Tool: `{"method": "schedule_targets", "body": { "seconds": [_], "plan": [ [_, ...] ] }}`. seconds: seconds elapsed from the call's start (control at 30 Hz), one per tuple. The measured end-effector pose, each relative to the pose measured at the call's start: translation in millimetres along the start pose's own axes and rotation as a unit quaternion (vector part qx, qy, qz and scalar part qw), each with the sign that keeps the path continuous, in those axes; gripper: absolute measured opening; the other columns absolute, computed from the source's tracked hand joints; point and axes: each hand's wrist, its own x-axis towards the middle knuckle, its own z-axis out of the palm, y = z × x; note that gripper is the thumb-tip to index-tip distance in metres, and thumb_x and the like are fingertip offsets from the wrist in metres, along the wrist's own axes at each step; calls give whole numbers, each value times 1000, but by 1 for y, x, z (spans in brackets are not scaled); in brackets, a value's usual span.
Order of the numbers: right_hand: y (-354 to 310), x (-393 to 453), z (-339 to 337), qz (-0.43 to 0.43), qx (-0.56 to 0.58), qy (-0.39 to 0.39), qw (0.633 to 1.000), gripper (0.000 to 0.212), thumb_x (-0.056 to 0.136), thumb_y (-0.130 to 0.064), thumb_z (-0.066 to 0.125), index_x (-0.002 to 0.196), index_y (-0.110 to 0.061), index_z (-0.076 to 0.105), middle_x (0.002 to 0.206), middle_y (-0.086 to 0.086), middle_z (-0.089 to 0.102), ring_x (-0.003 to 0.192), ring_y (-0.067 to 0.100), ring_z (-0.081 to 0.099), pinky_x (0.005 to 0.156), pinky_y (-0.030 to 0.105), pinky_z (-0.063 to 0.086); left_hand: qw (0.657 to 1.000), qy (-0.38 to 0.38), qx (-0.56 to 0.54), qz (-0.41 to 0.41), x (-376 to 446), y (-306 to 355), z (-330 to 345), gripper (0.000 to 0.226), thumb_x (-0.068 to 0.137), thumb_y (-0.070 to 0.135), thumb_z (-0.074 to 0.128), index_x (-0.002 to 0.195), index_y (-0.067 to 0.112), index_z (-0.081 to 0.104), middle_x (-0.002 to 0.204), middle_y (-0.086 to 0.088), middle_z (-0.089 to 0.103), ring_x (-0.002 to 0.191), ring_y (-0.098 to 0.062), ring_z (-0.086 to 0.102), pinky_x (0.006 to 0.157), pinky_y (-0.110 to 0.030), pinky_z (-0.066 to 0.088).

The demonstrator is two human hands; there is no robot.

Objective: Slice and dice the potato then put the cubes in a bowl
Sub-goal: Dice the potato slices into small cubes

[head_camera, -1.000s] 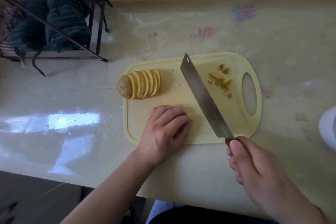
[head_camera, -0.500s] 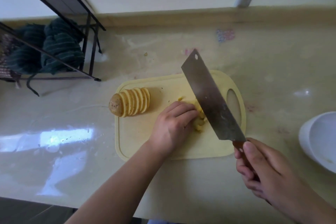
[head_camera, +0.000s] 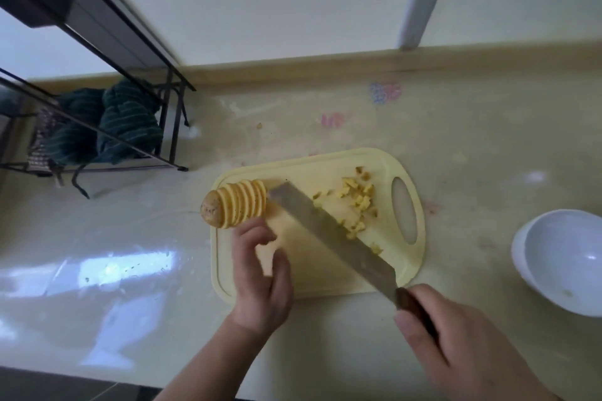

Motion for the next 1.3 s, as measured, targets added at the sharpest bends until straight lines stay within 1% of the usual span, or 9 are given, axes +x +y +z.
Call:
{"method": "schedule_targets", "body": {
  "seconds": [0.1, 0.2, 0.37, 0.53, 0.83, 1.0, 1.1, 1.17, 1.3],
  "plan": [
    [6, -9, 19, -59, -131, 19, 989, 49, 91, -60, 29, 90, -27, 64, 61, -14, 60, 43, 8, 55, 36, 22, 42, 996, -12, 14, 87, -8, 21, -20, 12, 91, 16, 56, 93, 13, 45, 99, 2, 45, 93, -19, 48, 85, -32, 40],
    [12, -10, 28, -122, -203, 88, 968, 61, 94, -56, 26, 88, -16, 73, 63, -2, 63, 42, 18, 57, 32, 29, 45, 961, -157, 103, 205, -5, 44, -24, 16, 85, 27, 67, 82, 16, 56, 83, 0, 55, 78, -26, 53, 73, -38, 44],
    [5, -2, 27, -133, -257, 123, 949, 69, 95, -55, 16, 79, -17, 72, 54, 1, 56, 35, 18, 51, 27, 27, 33, 908, -304, 273, 97, 10, 45, 1, 34, 88, 54, 60, 73, 25, 51, 72, 8, 50, 68, -17, 48, 61, -37, 49],
    [9, 5, 26, -143, -279, 117, 942, 63, 95, -54, 21, 81, -18, 71, 55, -1, 57, 37, 18, 52, 29, 26, 33, 897, -351, 252, 92, 28, 29, 18, 36, 91, 58, 49, 74, 26, 51, 73, 9, 54, 67, -15, 51, 60, -33, 48],
    [6, 14, 23, -148, -303, 82, 938, 43, 83, -53, 37, 73, -21, 64, 54, -2, 54, 38, 16, 51, 30, 27, 31, 938, -293, 182, 34, 46, 19, 48, 24, 88, 36, 59, 76, 16, 57, 75, -1, 58, 70, -24, 56, 59, -32, 47],
    [18, 5, 17, -108, -238, 31, 965, 54, 95, -57, 20, 88, -23, 61, 62, -5, 61, 42, 14, 55, 33, 28, 34, 974, -175, 140, 12, 56, 17, 9, 19, 92, 27, 57, 90, 11, 68, 89, 5, 62, 79, -12, 56, 69, -21, 48],
    [13, -9, 8, -71, -155, -37, 985, 76, 78, -77, -4, 103, -30, 50, 86, -11, 65, 67, 11, 62, 59, 30, 50, 987, -96, 130, -16, 64, 13, -27, 12, 92, 16, 62, 96, 8, 70, 91, 7, 61, 77, -6, 54, 74, -11, 44],
    [11, -20, 6, -48, -115, -84, 989, 83, 66, -81, -11, 103, -33, 46, 86, -15, 59, 79, 4, 58, 74, 21, 45, 992, -44, 109, -56, 69, 14, -43, 12, 92, 13, 61, 101, 10, 69, 92, 4, 63, 80, -5, 58, 73, -13, 47],
    [4, -19, 4, 22, 113, -186, 976, 48, 83, -71, 29, 78, -28, 49, 60, -8, 53, 58, 4, 50, 62, 21, 40, 991, -3, 67, -117, 68, 10, -49, 15, 94, 14, 59, 106, 20, 64, 94, 1, 65, 85, -2, 61, 74, -12, 48]
  ]
}}
